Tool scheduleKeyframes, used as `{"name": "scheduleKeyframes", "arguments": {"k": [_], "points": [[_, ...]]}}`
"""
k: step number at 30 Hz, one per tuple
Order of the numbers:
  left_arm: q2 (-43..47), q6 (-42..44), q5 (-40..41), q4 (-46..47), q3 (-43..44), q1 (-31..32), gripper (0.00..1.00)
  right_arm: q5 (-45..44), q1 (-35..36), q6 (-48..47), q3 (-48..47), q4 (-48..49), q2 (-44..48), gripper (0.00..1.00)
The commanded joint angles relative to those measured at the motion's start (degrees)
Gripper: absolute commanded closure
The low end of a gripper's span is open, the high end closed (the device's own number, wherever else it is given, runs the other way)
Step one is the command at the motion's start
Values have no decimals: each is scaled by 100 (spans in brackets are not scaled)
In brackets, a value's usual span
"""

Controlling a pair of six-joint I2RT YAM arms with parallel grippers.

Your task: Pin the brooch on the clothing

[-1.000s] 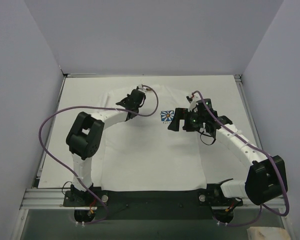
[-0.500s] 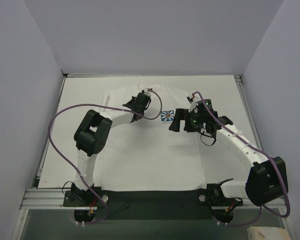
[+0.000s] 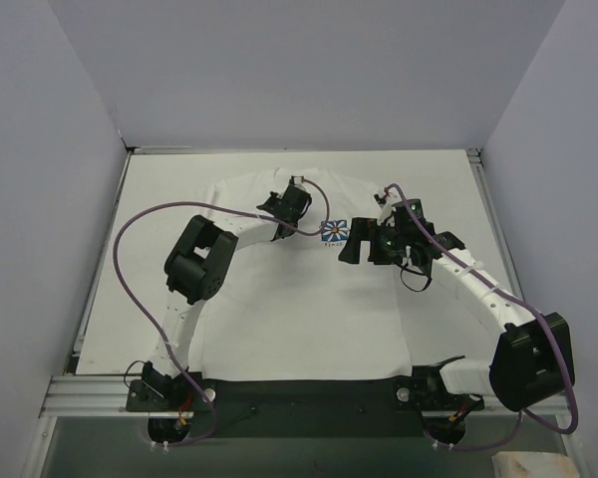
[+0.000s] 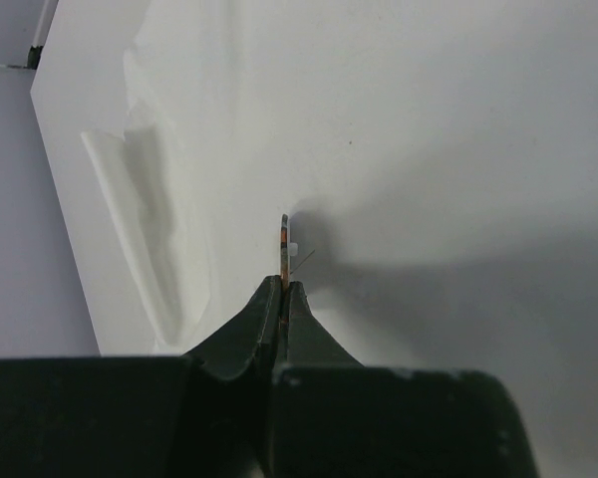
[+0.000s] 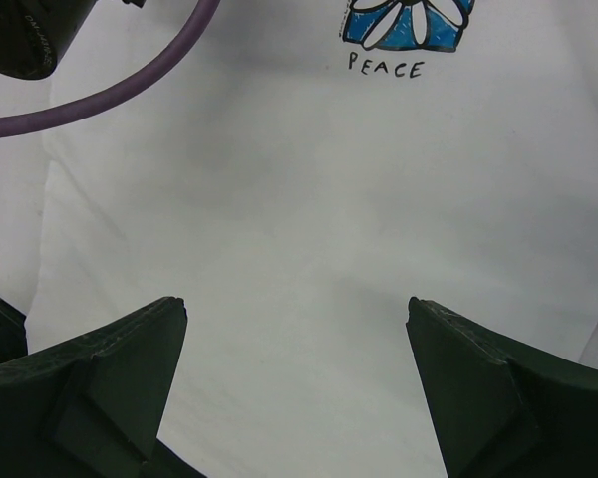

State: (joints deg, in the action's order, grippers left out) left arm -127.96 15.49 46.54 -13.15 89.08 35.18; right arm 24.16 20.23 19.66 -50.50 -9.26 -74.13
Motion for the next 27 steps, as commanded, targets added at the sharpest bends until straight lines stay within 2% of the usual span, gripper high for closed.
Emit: {"name": "scheduleKeyframes", "arguments": {"k": [1, 15, 27], "points": [[-308, -344, 127, -469, 486, 76, 100, -96, -45, -59, 14, -129, 127, 1], [-1397, -959, 917, -1752, 1709, 472, 100, -149, -177, -59, 154, -129, 294, 1], [-1135, -1223, 198, -1893, 2140, 710, 100, -157, -230, -50, 260, -111, 381, 1]]}}
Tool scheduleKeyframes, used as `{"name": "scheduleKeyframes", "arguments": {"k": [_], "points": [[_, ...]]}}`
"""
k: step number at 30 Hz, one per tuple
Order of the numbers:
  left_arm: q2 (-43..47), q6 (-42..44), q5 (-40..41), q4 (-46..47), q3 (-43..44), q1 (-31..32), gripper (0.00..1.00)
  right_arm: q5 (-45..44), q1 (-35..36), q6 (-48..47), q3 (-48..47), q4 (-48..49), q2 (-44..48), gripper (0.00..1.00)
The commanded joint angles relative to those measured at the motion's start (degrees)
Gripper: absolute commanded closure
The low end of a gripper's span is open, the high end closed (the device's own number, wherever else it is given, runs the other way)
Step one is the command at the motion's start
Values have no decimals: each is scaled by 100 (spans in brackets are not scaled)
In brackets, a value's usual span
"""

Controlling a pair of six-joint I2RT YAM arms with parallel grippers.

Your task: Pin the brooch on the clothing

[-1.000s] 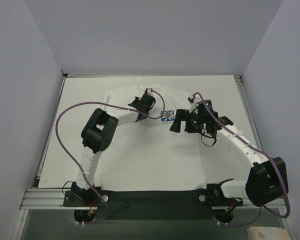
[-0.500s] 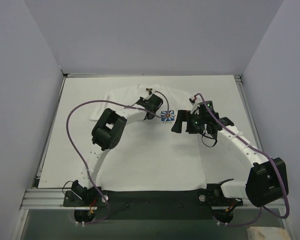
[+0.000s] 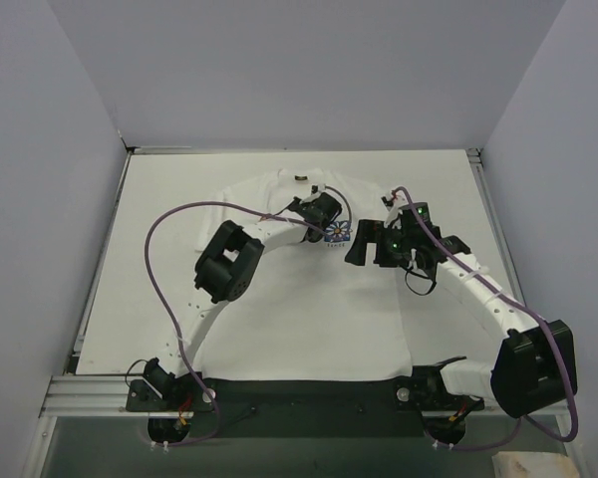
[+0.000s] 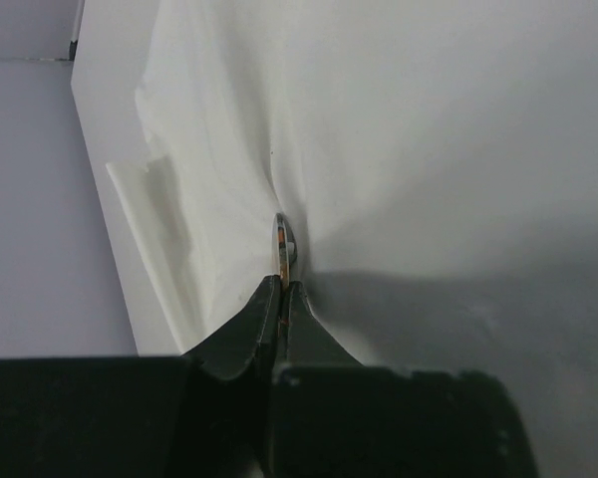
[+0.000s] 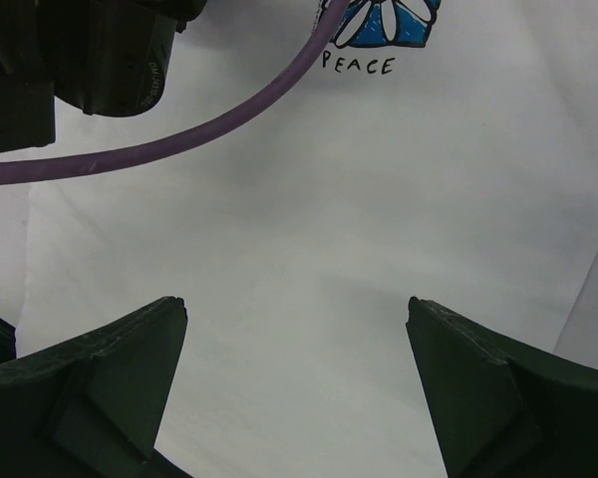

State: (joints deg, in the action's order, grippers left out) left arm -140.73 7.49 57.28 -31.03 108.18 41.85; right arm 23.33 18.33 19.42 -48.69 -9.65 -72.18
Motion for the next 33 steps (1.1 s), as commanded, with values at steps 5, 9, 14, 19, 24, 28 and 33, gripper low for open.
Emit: {"name": "scheduleKeyframes", "arguments": {"k": [5, 9, 14, 19, 24, 28, 33], "points": [[475, -695, -1551, 35, 28, -88, 100, -66, -48, -35, 96, -46, 283, 1], [1141, -1003, -2289, 665, -569, -273, 100, -31, -49, -35, 158, 16, 389, 1], [1854, -1249, -3283, 1352, -1429, -580, 100, 66, -49, -44, 193, 103, 389, 1], [2251, -1478, -4013, 1968, -1976, -800, 100, 136, -49, -43, 202, 200, 258, 1], [2532, -1697, -4356, 2258, -2362, -1046, 100, 224, -57, -17, 175, 332, 126, 1], [2769, -1777, -4392, 2513, -2652, -1178, 100, 295, -49, 0, 97, 438, -41, 1], [2998, -1794, -4251, 2680, -2855, -1301, 100, 391, -48, 62, 26, 604, -243, 1]]}}
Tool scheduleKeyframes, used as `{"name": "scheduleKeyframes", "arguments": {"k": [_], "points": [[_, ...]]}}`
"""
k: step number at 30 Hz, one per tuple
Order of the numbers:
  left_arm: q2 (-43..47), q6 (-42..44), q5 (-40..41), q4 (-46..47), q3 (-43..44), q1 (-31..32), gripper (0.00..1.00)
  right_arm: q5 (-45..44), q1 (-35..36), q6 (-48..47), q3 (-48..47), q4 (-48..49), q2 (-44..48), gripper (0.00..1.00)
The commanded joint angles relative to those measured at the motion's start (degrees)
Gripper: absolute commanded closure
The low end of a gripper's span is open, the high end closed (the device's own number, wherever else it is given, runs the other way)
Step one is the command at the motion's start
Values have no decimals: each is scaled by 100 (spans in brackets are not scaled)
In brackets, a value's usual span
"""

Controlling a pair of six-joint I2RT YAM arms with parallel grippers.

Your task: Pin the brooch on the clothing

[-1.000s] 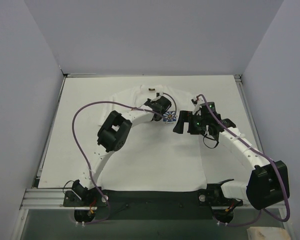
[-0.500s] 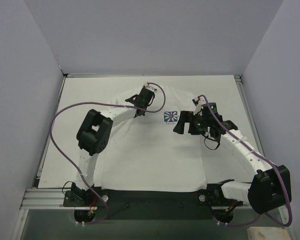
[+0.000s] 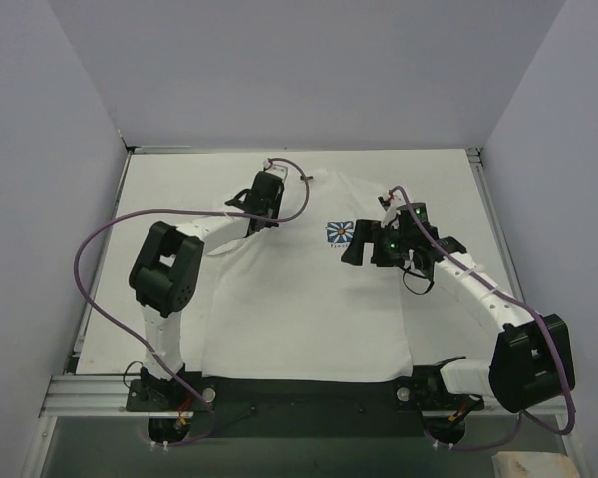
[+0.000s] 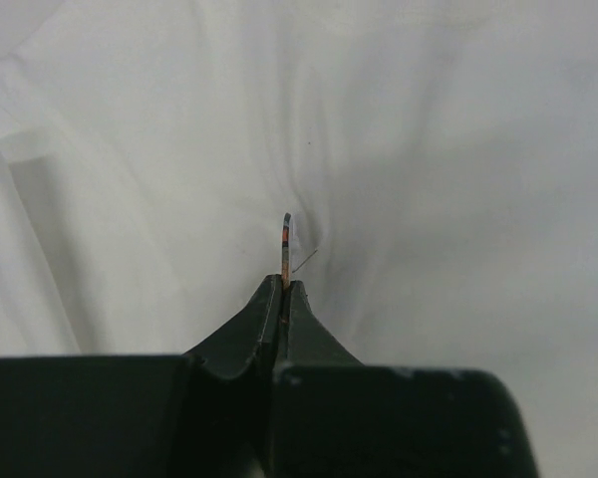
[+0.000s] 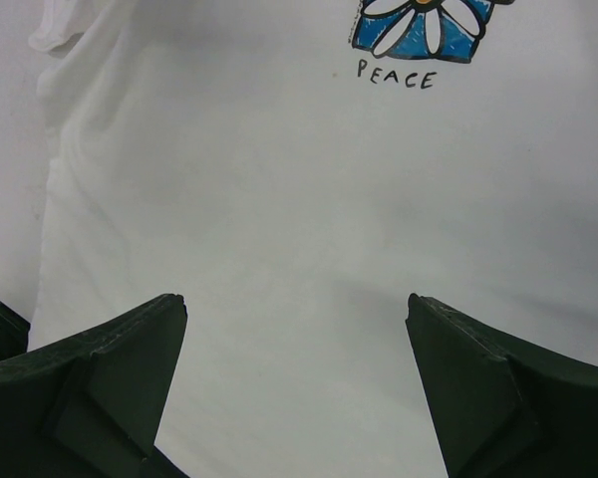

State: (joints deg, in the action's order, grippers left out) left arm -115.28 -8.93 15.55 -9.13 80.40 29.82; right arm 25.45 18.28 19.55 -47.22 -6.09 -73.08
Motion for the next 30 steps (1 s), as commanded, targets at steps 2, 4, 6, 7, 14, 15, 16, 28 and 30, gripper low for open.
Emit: {"name": "scheduleKeyframes", "arguments": {"k": [2, 4, 6, 7, 14, 15, 16, 28, 30], "points": [[533, -153, -219, 595, -156, -169, 100, 232, -27, 66, -138, 310, -206, 1], [612, -162, -367, 710, -253, -196, 100, 284, -27, 110, -147, 415, -303, 1], [726, -153, -465, 877, -411, -223, 100, 311, -18, 145, -156, 468, -408, 1], [753, -144, -500, 1051, -455, -223, 100, 337, -18, 154, -173, 512, -444, 1], [508, 241, -79, 504, -157, -205, 100, 408, 52, 181, -287, 556, -699, 1], [411, 295, 69, 369, 79, -170, 100, 417, 53, 181, -288, 547, -699, 1], [323, 339, 167, 228, 185, -144, 100, 408, 53, 172, -288, 530, -708, 1], [-618, 1095, 1477, -432, 916, 375, 100, 373, 35, 84, -270, 398, -690, 1], [-714, 1191, 1652, -432, 951, 471, 100, 364, 35, 75, -244, 389, -646, 1]]}}
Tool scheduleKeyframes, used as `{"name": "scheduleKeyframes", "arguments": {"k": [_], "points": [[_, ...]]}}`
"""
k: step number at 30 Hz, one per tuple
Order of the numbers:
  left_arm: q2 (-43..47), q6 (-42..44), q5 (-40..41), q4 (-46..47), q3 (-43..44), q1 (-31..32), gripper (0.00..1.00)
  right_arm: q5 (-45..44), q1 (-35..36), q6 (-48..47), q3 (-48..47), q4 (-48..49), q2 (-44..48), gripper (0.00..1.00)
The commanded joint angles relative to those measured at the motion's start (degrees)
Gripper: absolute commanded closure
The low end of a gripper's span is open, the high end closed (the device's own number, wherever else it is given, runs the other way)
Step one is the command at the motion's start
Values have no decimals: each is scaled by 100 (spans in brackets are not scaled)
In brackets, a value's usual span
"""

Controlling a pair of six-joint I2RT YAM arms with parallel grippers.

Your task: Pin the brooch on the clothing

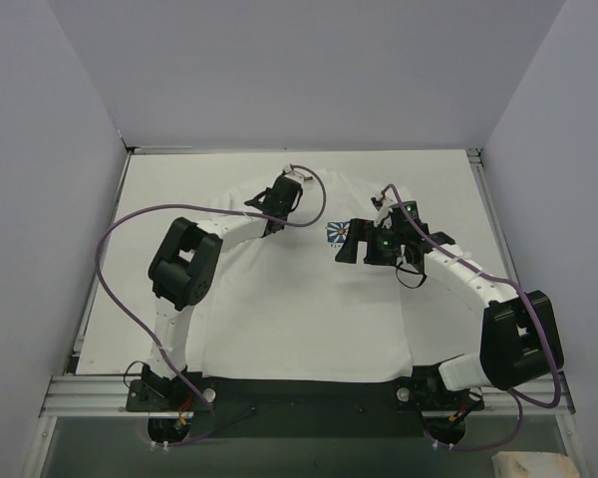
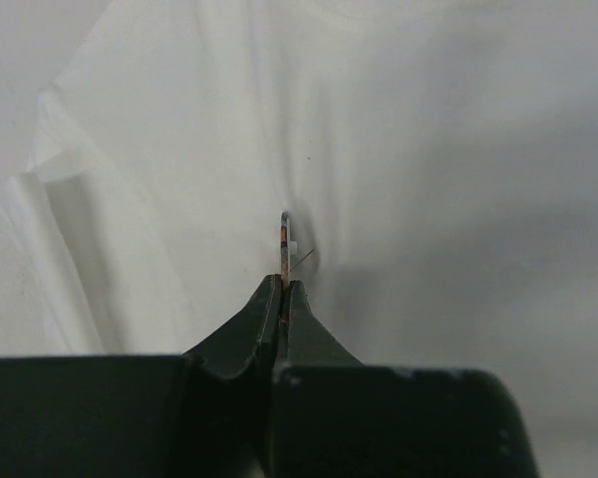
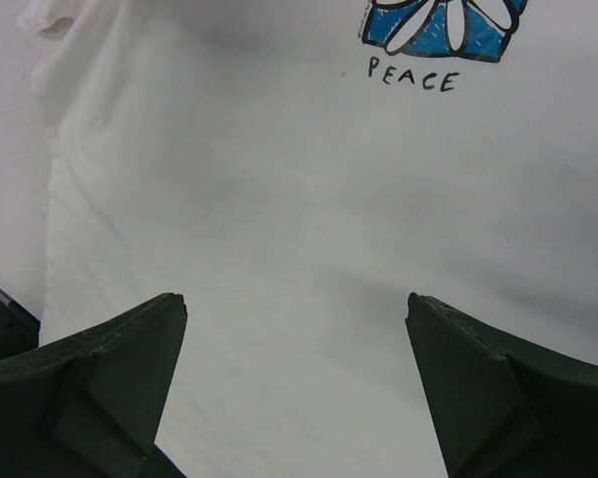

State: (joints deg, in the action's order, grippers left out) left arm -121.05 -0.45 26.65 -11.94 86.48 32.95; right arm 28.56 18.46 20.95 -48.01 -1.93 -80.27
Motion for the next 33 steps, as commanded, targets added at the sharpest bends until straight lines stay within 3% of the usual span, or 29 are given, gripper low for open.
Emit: {"name": "scheduleKeyframes", "arguments": {"k": [1, 11, 19, 29, 33], "points": [[-181, 387, 612, -150, 361, 185, 100, 45, 9, -65, -148, -18, 82, 1], [-674, 792, 1781, -423, 686, 405, 100, 19, -9, -74, -68, -26, 178, 1], [-911, 1011, 1808, -335, 818, 686, 100, -8, -18, -65, -60, -9, 152, 1], [-1605, 1803, 2423, -537, 1450, 1047, 100, -96, -70, -82, 37, -26, 372, 1], [-1273, 1330, 1871, -564, 1363, 1038, 100, -87, -71, -74, 63, -18, 424, 1]]}}
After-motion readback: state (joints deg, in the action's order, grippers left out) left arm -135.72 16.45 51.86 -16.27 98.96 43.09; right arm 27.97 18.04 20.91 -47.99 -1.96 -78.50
